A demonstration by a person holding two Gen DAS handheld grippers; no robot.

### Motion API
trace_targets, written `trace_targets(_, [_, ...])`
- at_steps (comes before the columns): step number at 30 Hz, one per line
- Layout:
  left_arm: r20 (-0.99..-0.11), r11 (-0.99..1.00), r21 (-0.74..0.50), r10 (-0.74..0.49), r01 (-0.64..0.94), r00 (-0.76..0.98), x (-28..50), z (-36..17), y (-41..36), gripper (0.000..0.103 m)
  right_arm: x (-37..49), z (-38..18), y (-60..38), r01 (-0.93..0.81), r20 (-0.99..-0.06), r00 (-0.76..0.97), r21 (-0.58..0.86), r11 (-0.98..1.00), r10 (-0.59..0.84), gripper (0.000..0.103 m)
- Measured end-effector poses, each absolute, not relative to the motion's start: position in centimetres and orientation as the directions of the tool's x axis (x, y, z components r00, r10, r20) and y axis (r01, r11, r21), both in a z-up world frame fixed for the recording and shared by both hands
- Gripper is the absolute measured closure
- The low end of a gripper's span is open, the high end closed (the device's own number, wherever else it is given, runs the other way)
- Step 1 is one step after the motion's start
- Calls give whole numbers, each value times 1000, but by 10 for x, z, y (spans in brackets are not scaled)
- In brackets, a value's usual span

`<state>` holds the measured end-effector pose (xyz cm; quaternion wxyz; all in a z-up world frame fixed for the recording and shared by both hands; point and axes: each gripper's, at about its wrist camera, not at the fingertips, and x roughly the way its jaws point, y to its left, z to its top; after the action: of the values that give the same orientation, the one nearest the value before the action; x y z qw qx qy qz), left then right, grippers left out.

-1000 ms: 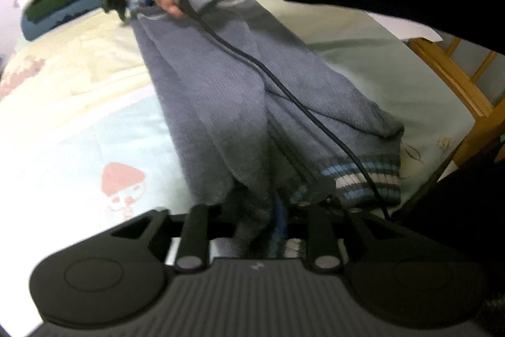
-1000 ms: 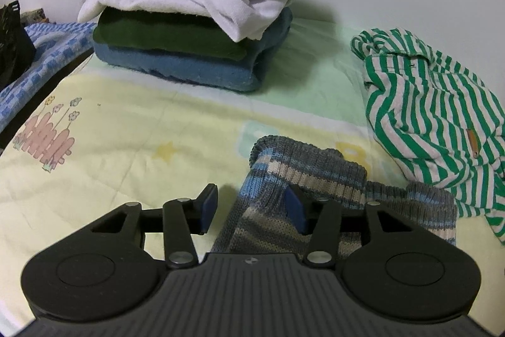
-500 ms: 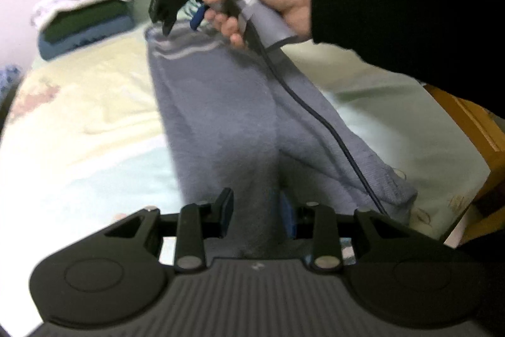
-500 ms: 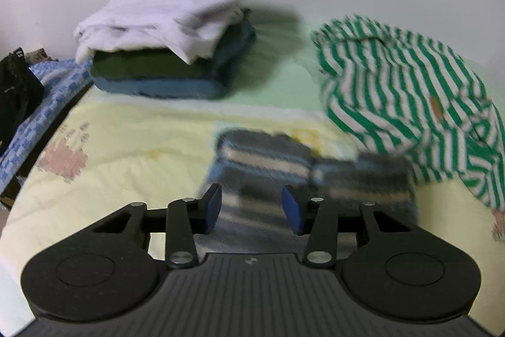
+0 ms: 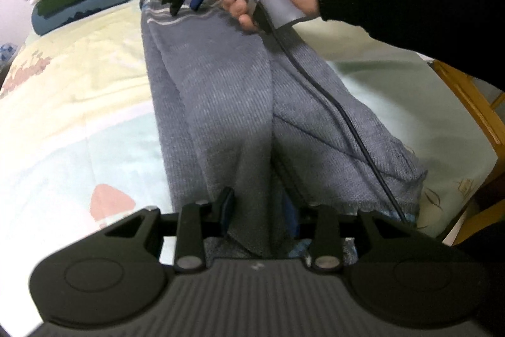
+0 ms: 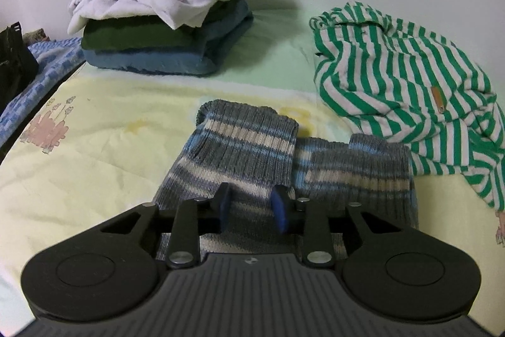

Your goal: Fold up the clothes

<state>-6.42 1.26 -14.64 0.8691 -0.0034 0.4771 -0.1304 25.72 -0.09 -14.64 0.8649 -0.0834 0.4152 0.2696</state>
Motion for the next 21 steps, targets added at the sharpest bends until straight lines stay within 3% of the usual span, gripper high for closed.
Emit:
trace_targets(4, [-830,968,-128,-223,215,511,-67,-145,13,51,242,-131,-32,-553,-741,438,224,802,509,70])
trace_targets(10, [-837,971,-121,-211,205,505,-69,-145,13,51,197,-140,-58,-669,-779,341,192,718,526,70])
trace_targets(14, [-848,970,-73,-183,231,497,-68,-144,9,50,184,-138,-72,-663,-751,395,166,730,529,71])
trace_targets(17, [-848,981,-53,-143,186,510,-74,-138,22,43,169,-122,-102,-635,-685,440,219,741,580,61])
trace_targets(18, [-851,987,-49,-123,155,510,-77,-137,27,42,162,-120,-111,-637,-683,448,209,742,577,52])
trace_targets(21, [-859,996,-55,-86,75,505,-80,-136,41,43,139,-123,-133,-669,-701,424,185,720,574,52])
